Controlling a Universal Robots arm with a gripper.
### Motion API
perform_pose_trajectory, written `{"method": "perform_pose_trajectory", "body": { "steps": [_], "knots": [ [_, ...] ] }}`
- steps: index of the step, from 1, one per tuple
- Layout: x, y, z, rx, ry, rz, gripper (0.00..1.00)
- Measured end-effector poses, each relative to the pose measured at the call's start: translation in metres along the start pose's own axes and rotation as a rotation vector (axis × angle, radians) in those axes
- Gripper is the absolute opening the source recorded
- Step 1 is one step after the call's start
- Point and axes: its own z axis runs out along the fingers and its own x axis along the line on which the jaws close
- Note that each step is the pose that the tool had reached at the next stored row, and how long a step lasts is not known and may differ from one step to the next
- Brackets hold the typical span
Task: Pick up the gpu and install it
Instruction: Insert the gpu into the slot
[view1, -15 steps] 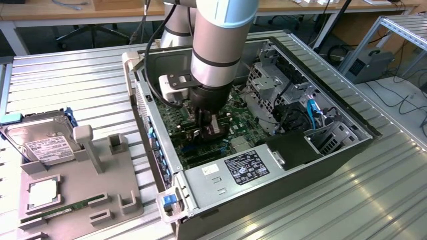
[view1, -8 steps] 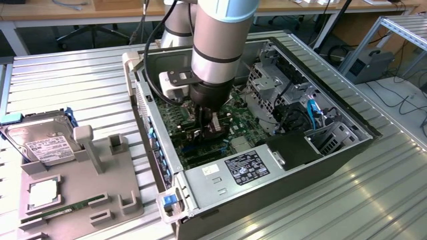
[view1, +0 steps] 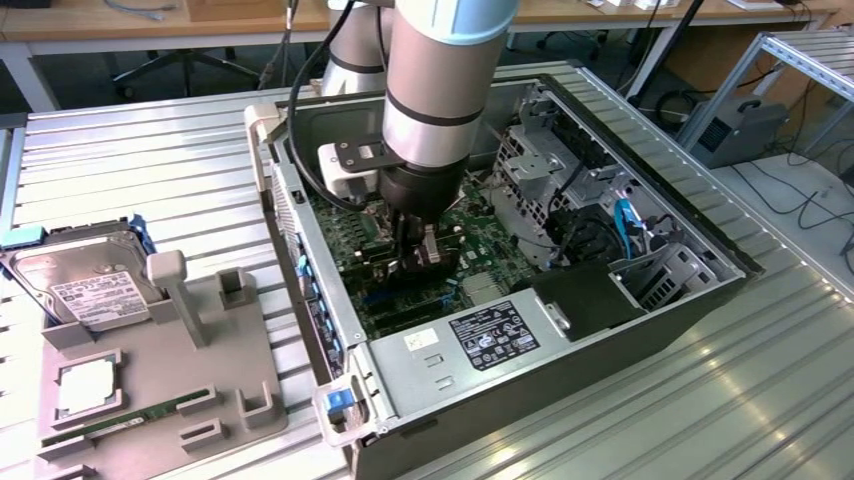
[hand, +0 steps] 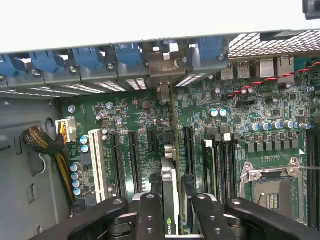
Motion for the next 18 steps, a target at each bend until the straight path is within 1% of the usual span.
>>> {"method": "perform_pose_trajectory", "body": {
  "steps": [5,7,9,18],
  "knots": [
    [0.0,0.0,0.0,0.0,0.0001,0.0,0.27],
    [0.0003,0.0024,0.0014,0.0027,0.0001,0.0,0.27],
    [0.0002,0.0037,0.0016,0.0042,-0.0005,0.0,0.27],
    [0.0001,0.0065,0.0015,0.0062,-0.0005,0.0,0.27]
  ]
}}
